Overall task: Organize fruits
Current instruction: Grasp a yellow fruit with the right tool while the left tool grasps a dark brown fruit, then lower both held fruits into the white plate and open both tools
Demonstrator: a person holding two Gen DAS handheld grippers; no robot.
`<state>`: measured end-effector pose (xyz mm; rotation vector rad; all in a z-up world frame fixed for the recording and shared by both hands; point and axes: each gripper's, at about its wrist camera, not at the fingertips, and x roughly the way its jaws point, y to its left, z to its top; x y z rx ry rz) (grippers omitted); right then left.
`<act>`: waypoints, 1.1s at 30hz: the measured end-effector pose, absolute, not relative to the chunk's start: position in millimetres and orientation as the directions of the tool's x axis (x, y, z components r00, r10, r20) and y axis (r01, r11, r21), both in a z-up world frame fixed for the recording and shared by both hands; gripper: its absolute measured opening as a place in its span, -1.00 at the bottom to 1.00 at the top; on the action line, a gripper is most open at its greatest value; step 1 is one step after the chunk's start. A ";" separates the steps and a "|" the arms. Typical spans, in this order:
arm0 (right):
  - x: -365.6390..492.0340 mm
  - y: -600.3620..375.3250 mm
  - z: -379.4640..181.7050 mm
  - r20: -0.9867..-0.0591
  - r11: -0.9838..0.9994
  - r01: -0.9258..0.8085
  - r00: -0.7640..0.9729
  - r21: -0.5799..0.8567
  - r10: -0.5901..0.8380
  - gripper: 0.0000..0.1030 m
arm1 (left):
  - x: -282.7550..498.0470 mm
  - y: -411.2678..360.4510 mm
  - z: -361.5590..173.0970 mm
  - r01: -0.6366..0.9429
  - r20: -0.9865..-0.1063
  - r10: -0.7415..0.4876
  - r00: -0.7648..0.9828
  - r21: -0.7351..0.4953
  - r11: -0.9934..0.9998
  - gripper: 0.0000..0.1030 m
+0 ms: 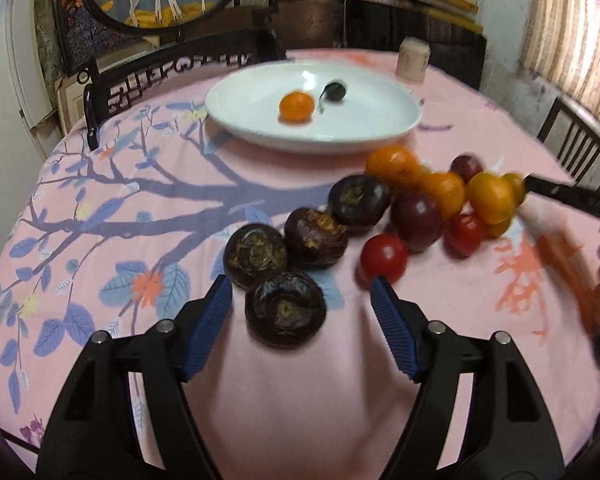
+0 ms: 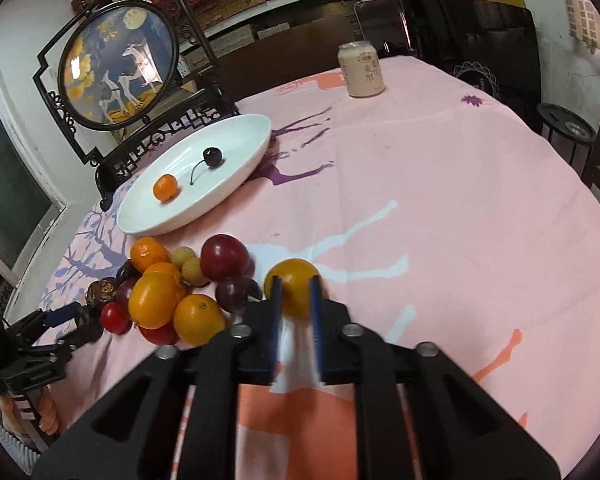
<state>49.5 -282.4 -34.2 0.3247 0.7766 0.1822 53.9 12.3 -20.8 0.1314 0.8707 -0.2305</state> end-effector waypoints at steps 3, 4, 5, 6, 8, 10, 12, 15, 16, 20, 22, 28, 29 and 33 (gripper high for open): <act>52.6 -280.8 -41.1 -0.684 0.934 -0.028 0.674 0.356 0.280 -0.05 | 60.6 16.1 -25.9 0.236 -0.790 -0.135 0.598 0.012 0.972 0.29; 52.4 -279.8 -40.8 -0.679 0.933 -0.034 0.676 0.358 0.285 -0.05 | 59.9 17.3 -24.0 0.237 -0.785 -0.142 0.603 0.007 0.972 0.05; 52.6 -278.9 -39.8 -0.673 0.935 -0.038 0.683 0.353 0.282 -0.05 | 59.3 18.8 -24.0 0.232 -0.783 -0.140 0.606 0.005 0.973 -0.11; 54.6 -277.6 -40.3 -0.679 0.940 -0.032 0.683 0.340 0.269 -0.05 | 59.4 20.7 -23.6 0.229 -0.783 -0.146 0.604 -0.005 0.973 -0.21; 61.6 -275.0 -46.4 -0.703 0.942 -0.029 0.657 0.335 0.270 -0.04 | 58.1 22.3 -21.9 0.244 -0.779 -0.186 0.598 -0.044 0.969 -0.21; 67.2 -271.6 -48.1 -0.708 0.949 -0.028 0.659 0.315 0.255 -0.10 | 54.9 20.0 -18.9 0.247 -0.767 -0.178 0.616 -0.026 0.969 -0.21; 74.9 -269.0 -48.7 -0.713 0.957 -0.025 0.662 0.289 0.233 -0.30 | 52.6 19.3 -14.6 0.249 -0.752 -0.180 0.634 -0.022 0.968 -0.21; 72.7 -271.2 -47.7 -0.704 0.951 -0.038 0.664 0.308 0.254 -0.31 | 50.4 21.1 -6.6 0.243 -0.737 -0.189 0.649 -0.034 0.969 -0.21; 71.0 -271.8 -46.6 -0.699 0.949 -0.041 0.667 0.311 0.258 -0.31 | 51.4 21.7 -4.7 0.243 -0.735 -0.193 0.650 -0.040 0.969 -0.21; 66.4 -276.4 -27.8 -0.646 0.940 -0.042 0.716 0.338 0.264 -0.31 | 70.9 23.4 12.7 0.231 -0.728 -0.195 0.658 -0.051 0.972 -0.21; 72.1 -273.7 -13.5 -0.624 0.936 -0.062 0.729 0.347 0.280 -0.31 | 89.7 22.1 26.0 0.217 -0.714 -0.176 0.678 -0.035 0.976 -0.21; 125.7 -231.7 11.0 -0.591 0.929 -0.127 0.740 0.348 0.323 -0.30 | 152.1 16.3 36.5 0.173 -0.702 -0.188 0.687 -0.093 0.980 -0.20; 132.4 -226.2 10.3 -0.588 0.926 -0.135 0.738 0.353 0.331 -0.30 | 159.6 14.4 34.4 0.168 -0.705 -0.190 0.683 -0.102 0.981 -0.20; 166.7 -201.9 -0.1 -0.583 0.912 -0.179 0.719 0.368 0.377 -0.29 | 181.6 10.2 21.7 0.156 -0.722 -0.218 0.657 -0.153 0.976 -0.13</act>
